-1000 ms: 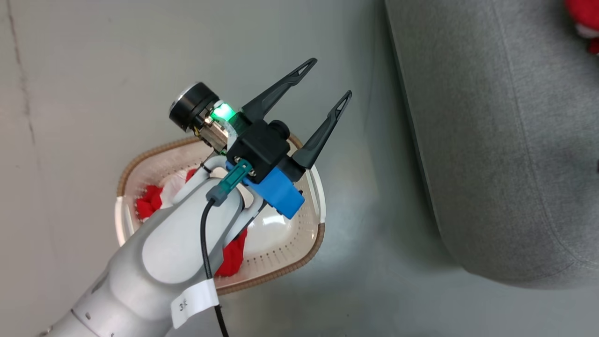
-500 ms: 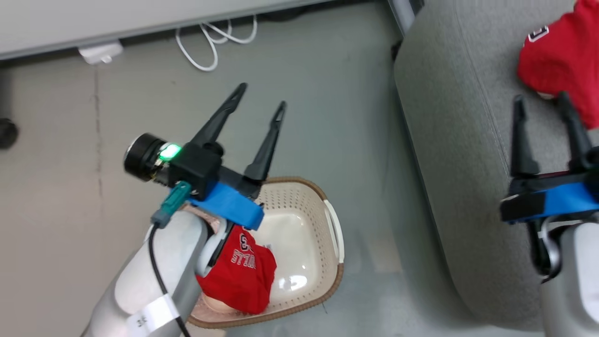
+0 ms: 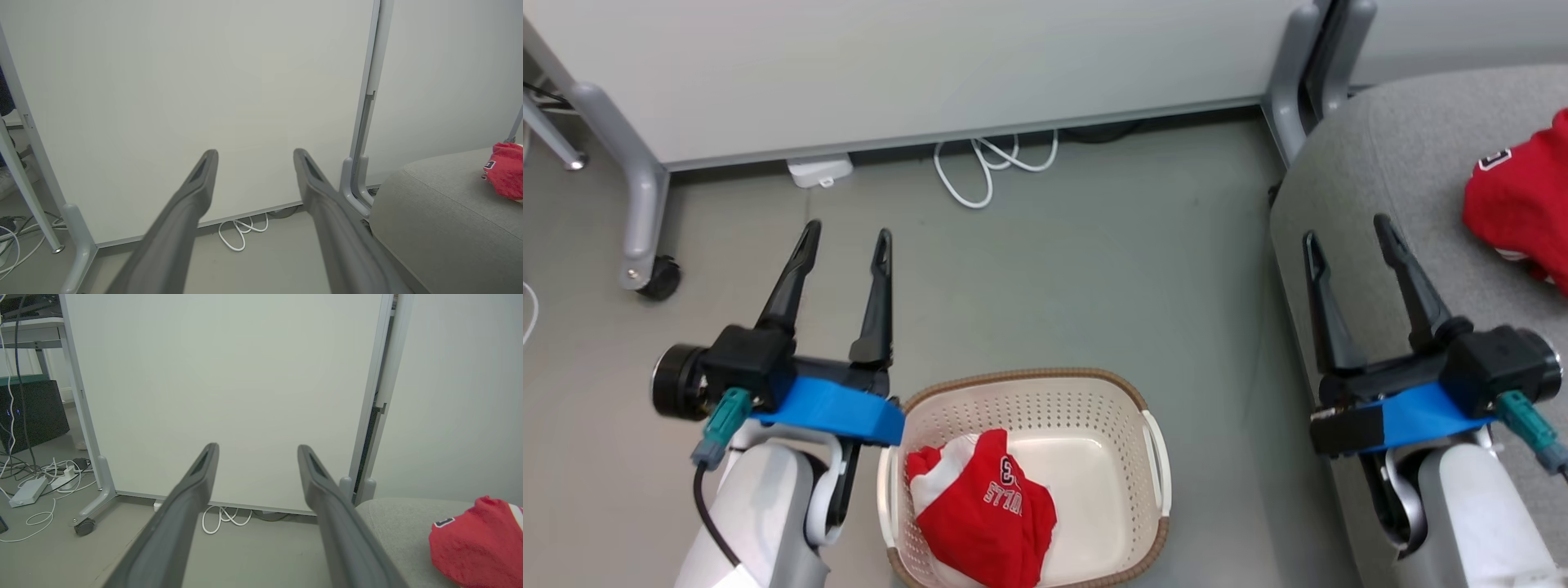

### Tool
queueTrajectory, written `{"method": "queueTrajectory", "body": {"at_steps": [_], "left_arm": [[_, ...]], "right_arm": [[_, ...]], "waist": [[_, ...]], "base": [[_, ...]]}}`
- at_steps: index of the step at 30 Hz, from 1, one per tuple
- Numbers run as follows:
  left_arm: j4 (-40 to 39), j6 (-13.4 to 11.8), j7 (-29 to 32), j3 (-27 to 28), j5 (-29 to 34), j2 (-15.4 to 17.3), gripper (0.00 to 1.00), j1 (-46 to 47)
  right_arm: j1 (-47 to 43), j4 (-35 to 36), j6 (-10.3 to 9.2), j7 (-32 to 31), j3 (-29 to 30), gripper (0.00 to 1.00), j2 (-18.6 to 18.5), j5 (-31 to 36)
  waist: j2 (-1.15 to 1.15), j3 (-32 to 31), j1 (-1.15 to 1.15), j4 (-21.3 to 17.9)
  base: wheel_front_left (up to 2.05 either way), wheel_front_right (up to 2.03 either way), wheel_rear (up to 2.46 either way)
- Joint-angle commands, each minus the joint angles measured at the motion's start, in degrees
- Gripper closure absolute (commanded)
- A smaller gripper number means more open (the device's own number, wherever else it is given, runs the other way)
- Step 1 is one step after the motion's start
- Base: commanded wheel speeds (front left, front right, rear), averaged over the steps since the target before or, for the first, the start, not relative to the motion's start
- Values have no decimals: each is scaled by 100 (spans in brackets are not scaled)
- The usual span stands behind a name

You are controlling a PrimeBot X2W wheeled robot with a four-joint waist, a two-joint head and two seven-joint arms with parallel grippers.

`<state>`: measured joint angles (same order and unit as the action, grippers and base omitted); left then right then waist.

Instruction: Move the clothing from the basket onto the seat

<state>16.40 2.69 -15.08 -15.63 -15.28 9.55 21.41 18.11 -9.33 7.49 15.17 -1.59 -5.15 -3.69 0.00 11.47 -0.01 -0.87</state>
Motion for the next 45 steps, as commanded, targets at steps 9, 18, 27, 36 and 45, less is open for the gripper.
{"method": "queueTrajectory", "body": {"at_steps": [9, 18, 27, 36, 45], "left_arm": [[-114, 175, -13, 776, 343, -257, 0, -775], [0, 343, -13, 1096, 535, -452, 0, -1189], [102, 440, -14, 1265, 645, -565, 0, -1314], [115, 468, -13, 1327, 720, -611, 0, -1246], [229, 495, -14, 1003, 781, -530, 0, -837]], "right_arm": [[-630, -118, 1, -2, 137, 0, 96, -60], [-1080, -232, 1, -2, 412, 0, 167, -82], [-1221, -309, 1, -2, 445, 0, 205, -91], [-1171, -297, 1, -2, 387, 0, 219, -50], [-951, -255, 1, -2, 293, 0, 221, -28]], "waist": [[0, -407, 1, 262], [0, -570, 1, 356], [0, -607, 1, 353], [0, -587, 1, 334], [0, -314, 1, 227]], "base": [[0, 0, 0], [0, 0, 0], [0, 0, 0], [0, 0, 0], [0, 0, 0]]}}
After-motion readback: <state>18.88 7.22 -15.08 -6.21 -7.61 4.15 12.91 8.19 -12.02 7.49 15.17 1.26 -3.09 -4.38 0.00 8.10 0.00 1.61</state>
